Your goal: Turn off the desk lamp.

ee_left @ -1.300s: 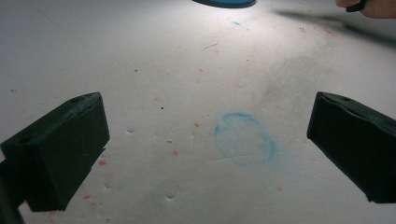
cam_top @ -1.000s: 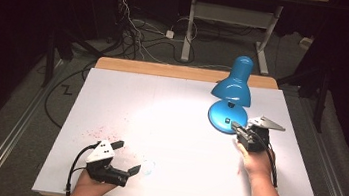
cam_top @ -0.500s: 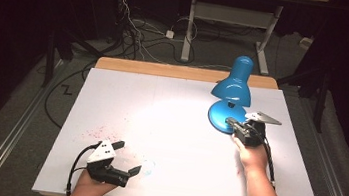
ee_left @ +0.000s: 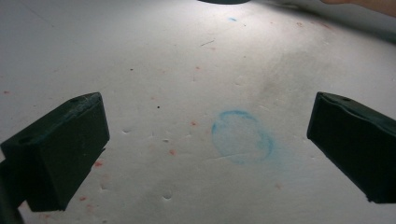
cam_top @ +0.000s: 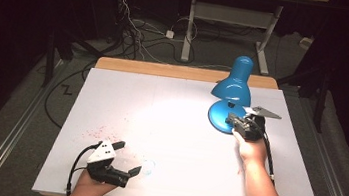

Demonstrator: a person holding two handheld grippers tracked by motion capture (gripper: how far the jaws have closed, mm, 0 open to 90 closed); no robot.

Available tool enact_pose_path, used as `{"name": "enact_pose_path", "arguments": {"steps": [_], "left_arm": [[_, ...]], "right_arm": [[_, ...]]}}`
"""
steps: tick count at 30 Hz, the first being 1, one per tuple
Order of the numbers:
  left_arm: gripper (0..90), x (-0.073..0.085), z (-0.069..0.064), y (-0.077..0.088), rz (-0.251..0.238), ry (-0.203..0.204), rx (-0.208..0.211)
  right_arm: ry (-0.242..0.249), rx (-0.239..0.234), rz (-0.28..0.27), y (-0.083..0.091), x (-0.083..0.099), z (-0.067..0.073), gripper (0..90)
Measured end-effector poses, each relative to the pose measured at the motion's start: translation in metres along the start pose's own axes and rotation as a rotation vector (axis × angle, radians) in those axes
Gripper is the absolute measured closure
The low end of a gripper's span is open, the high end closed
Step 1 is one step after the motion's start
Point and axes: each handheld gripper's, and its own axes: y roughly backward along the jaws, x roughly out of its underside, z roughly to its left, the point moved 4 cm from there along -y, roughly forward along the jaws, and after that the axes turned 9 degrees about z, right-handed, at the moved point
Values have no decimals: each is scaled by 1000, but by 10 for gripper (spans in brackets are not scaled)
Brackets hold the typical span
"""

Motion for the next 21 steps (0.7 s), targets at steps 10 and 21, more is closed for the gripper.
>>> {"name": "enact_pose_path", "arguments": {"steps": [10, 21], "left_arm": [[0, 0, 0, 0, 1, -4, -2], [0, 0, 0, 0, 0, -4, -2]], "right_arm": [[-36, -2, 38, -8, 3, -8, 900], [-43, -2, 61, -12, 6, -10, 900]]}}
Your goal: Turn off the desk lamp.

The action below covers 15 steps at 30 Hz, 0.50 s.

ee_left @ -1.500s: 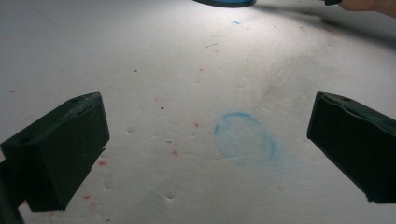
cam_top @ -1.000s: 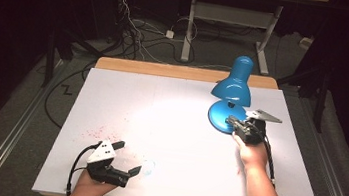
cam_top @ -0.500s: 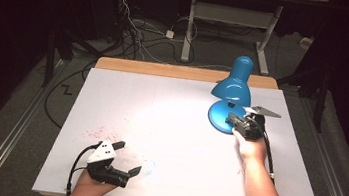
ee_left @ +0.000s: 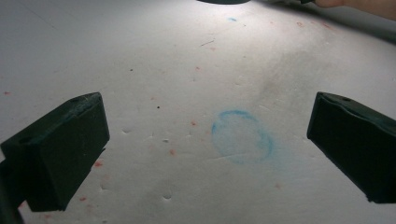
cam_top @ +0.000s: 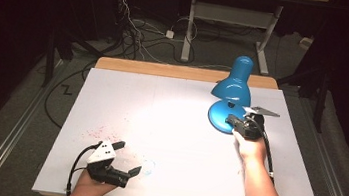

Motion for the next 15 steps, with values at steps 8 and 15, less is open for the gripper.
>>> {"name": "enact_pose_path", "arguments": {"steps": [8, 15], "left_arm": [[0, 0, 0, 0, -2, 0, -1], [0, 0, 0, 0, -2, 1, -2]], "right_arm": [[-3, 3, 2, -1, -1, 0, 900], [-5, -2, 4, -1, 0, 0, 900]]}}
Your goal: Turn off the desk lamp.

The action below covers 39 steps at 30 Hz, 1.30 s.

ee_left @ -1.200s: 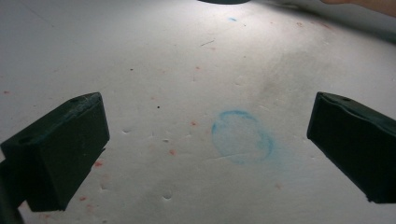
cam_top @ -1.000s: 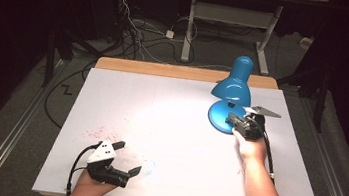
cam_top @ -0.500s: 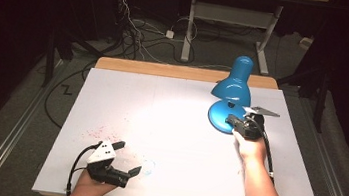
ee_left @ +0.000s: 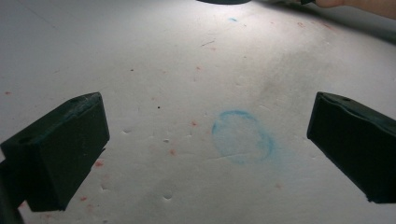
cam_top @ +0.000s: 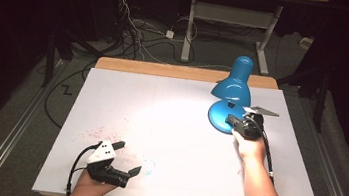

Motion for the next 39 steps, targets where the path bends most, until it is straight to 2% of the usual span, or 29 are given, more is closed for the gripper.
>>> {"name": "enact_pose_path", "arguments": {"steps": [18, 23, 24, 27, 39], "left_arm": [[0, 0, 0, 0, -1, -2, 1], [0, 0, 0, 0, -1, -1, 2], [0, 0, 0, 0, -2, -2, 1], [0, 0, 0, 0, -1, -2, 1], [0, 0, 0, 0, 1, -2, 2]], "right_arm": [[-8, -1, -2, -1, 0, 0, 900], [-19, 14, 1, -2, 1, 0, 900], [-18, 29, -1, -2, 1, 0, 900], [-36, 23, -6, -3, 1, -2, 900], [-17, 37, -7, -3, 1, 0, 900]]}}
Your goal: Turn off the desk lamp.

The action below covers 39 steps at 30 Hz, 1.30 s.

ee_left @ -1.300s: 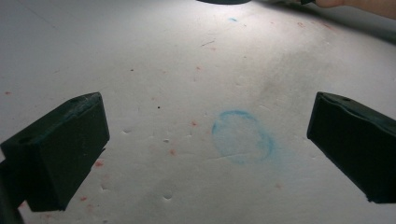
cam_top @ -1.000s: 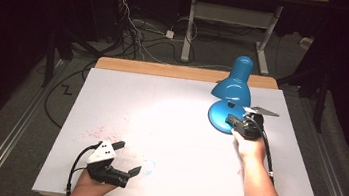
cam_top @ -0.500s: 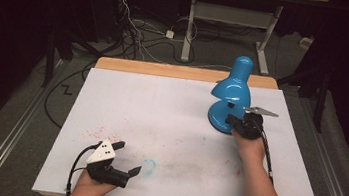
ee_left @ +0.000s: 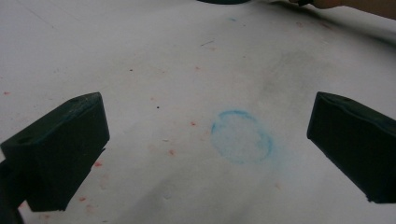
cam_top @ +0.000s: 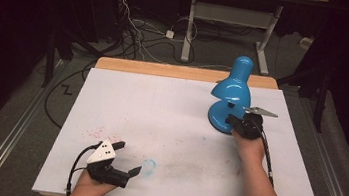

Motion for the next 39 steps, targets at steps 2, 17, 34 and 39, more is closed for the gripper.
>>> {"name": "enact_pose_path", "arguments": {"steps": [2, 17, 34, 39], "left_arm": [[0, 0, 0, 0, 0, -1, 0], [0, 0, 0, 0, 0, -2, 5], [0, 0, 0, 0, 0, -6, 3], [0, 0, 0, 0, -2, -3, 1]], "right_arm": [[1, 0, 0, 0, 0, 0, 900], [38, -1, -2, 12, -4, 12, 900], [109, -104, -47, 40, 28, 47, 900], [131, -134, -35, 43, 45, 57, 900]]}}
